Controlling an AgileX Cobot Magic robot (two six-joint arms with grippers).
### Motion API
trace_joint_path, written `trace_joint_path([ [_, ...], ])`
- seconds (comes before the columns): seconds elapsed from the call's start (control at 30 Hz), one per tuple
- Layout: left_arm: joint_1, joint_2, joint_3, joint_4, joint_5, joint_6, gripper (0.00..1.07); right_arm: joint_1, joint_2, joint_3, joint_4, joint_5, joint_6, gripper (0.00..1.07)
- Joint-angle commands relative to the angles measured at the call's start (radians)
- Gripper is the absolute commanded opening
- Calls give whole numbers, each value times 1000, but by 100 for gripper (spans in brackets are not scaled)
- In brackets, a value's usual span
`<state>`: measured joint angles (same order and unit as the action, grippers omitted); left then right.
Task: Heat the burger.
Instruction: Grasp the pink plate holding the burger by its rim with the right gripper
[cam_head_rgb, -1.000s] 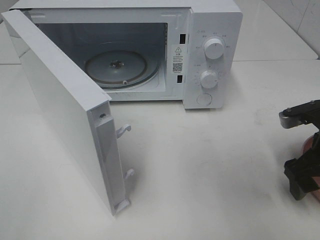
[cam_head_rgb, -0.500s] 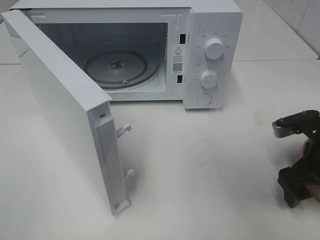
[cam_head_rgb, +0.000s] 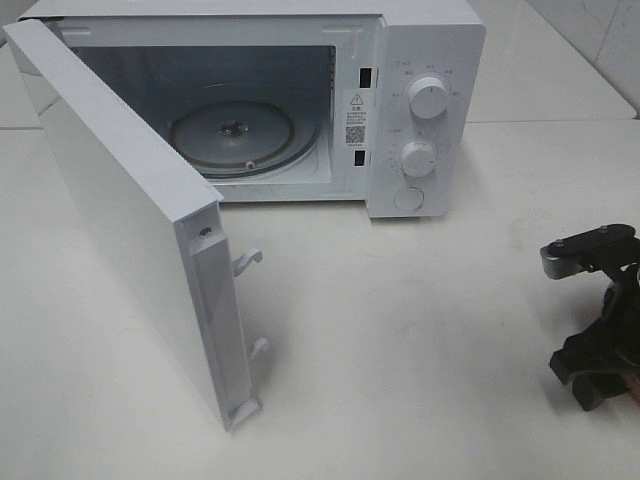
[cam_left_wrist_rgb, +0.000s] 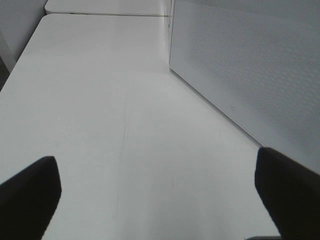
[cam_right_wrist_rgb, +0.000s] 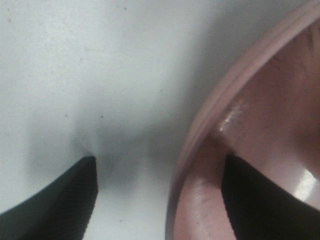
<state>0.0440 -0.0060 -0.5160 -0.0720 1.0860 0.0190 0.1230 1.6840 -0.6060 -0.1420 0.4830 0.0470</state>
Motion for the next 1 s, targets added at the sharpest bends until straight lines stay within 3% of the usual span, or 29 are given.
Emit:
trace_joint_path([
  [0.03, 4, -15, 0, 2, -13, 2, 98, -6, 5, 23, -66, -10, 74, 48],
  [0.07, 4, -15, 0, 2, -13, 2, 98, -6, 5, 23, -66, -10, 74, 48],
  [0.13, 4, -15, 0, 2, -13, 2, 98, -6, 23, 32, -93, -22, 110, 32],
  [0.17, 4, -15, 0, 2, -13, 2, 98, -6, 23, 32, -93, -22, 110, 32],
  [0.2, 4, -15, 0, 2, -13, 2, 98, -6, 36, 32, -97, -22, 110, 20],
  [0.4, 4, -15, 0, 2, -13, 2, 98, -6, 34, 31, -107, -22, 110, 0],
  [1.0, 4, -15, 0, 2, -13, 2, 98, 21, 20, 6, -136, 45, 148, 0],
])
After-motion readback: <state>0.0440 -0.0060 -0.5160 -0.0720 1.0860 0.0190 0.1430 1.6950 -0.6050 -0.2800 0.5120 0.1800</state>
